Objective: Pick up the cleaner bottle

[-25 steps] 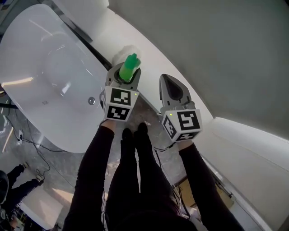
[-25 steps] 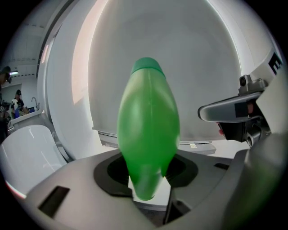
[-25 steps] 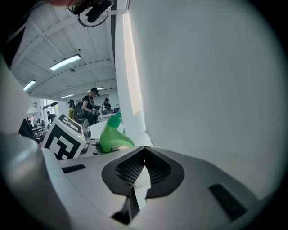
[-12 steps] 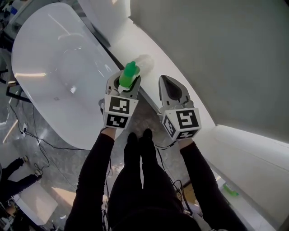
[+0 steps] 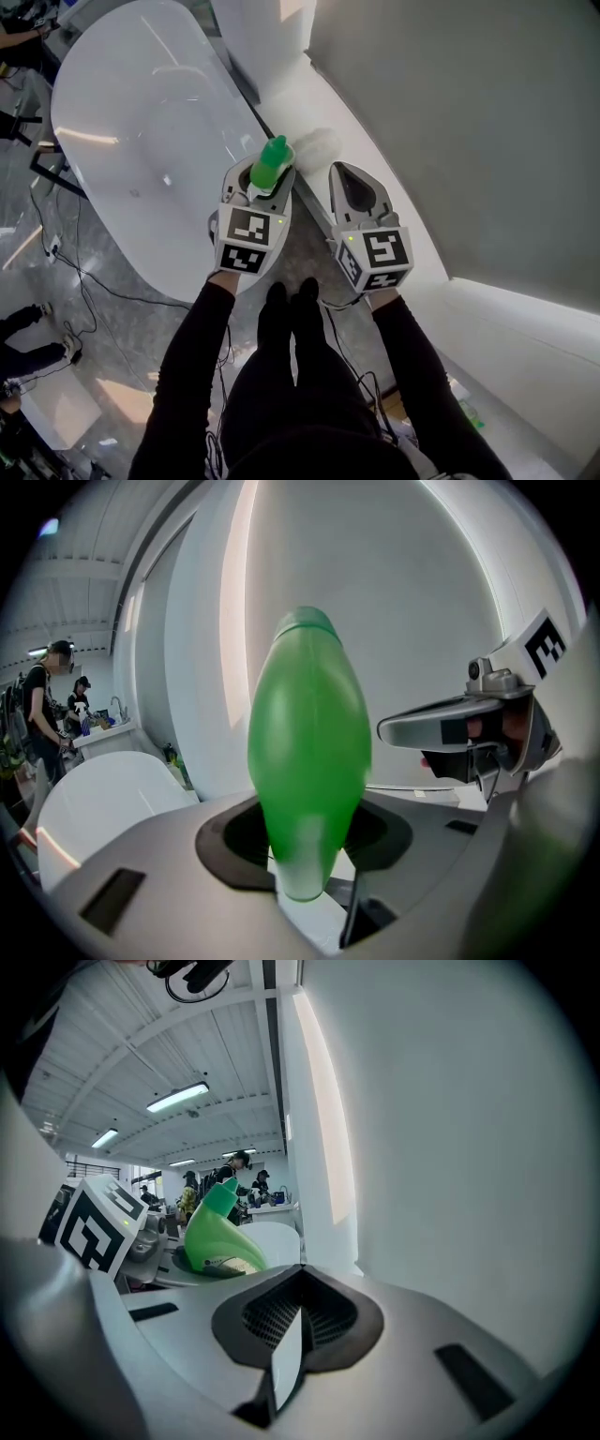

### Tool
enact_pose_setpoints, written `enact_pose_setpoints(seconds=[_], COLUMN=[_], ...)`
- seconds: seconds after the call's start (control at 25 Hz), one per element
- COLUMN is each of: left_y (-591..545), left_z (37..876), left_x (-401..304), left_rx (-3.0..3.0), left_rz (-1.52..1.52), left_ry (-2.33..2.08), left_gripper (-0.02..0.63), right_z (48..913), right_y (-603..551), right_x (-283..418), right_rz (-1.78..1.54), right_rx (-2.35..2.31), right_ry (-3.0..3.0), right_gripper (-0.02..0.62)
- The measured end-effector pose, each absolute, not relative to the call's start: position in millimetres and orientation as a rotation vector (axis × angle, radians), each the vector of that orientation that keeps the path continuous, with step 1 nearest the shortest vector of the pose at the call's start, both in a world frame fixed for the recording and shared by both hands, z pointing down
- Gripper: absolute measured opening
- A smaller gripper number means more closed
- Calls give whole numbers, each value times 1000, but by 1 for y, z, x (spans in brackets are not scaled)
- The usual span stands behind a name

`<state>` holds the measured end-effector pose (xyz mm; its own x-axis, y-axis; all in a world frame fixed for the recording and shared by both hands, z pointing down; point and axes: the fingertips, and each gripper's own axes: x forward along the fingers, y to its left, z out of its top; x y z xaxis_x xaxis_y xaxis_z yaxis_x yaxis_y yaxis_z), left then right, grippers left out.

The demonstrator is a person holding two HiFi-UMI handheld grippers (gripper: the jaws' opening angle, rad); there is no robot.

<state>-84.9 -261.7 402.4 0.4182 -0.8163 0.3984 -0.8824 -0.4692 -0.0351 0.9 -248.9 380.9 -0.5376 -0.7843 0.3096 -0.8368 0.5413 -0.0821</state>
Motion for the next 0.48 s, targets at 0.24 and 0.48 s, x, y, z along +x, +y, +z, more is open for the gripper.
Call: enact_pose_setpoints(seconds=[0.24,0.48], left_y=[-244,-231], left_z=[389,381], left_x=[-93,-104], left_rx=[2463,2444], left_rz=[508,486], left_ry=[-1537,-1569], left_gripper=[187,187], right_z=[371,365], right_y=[-237,-225], right_x=[-10,-23], right_rz=[310,272], right_rx=[1315,1262], right_ry=[-2561,-2579], right_gripper=[1,0])
